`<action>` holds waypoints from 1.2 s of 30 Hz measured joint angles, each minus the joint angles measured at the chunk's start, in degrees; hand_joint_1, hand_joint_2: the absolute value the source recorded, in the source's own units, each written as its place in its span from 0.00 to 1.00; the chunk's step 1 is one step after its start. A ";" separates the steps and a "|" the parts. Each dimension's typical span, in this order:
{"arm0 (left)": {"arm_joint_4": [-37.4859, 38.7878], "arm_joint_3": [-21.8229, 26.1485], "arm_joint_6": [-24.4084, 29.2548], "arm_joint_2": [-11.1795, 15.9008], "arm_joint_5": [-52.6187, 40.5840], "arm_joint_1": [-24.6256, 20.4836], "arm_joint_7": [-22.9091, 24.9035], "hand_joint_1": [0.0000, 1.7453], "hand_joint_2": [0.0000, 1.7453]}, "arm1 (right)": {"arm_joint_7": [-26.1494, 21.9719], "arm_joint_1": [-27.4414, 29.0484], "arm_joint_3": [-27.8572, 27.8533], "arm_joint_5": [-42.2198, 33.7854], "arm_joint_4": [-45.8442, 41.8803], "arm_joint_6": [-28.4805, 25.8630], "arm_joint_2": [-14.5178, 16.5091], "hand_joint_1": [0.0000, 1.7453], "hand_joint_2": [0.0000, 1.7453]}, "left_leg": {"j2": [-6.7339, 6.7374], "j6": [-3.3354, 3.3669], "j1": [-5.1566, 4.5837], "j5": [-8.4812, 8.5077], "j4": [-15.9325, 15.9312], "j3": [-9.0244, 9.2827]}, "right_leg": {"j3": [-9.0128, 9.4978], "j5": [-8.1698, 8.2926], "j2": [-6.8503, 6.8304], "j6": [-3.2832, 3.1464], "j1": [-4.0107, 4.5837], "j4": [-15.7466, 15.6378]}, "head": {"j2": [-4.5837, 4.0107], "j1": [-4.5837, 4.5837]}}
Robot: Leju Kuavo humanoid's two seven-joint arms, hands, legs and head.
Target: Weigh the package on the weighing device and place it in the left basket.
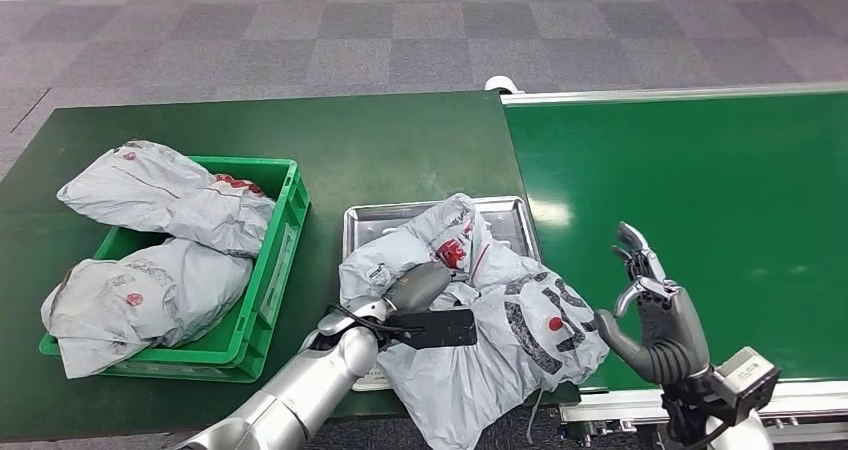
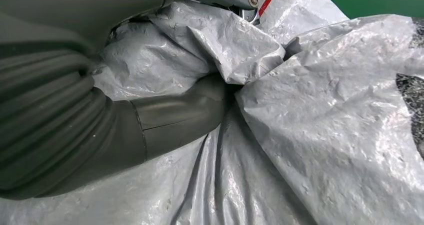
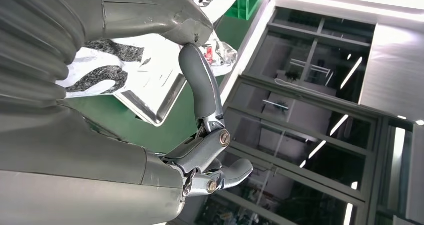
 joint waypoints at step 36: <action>-44.88 11.60 23.83 2.20 44.23 15.20 -18.07 1.00 1.00 | -1.83 2.37 -0.42 -1.12 -2.11 0.00 0.13 0.00 1.00 | 0.00 -0.01 0.00 -0.01 -0.02 -0.43 | -0.42 -0.03 0.02 -0.03 0.01 0.01 | 0.00 0.00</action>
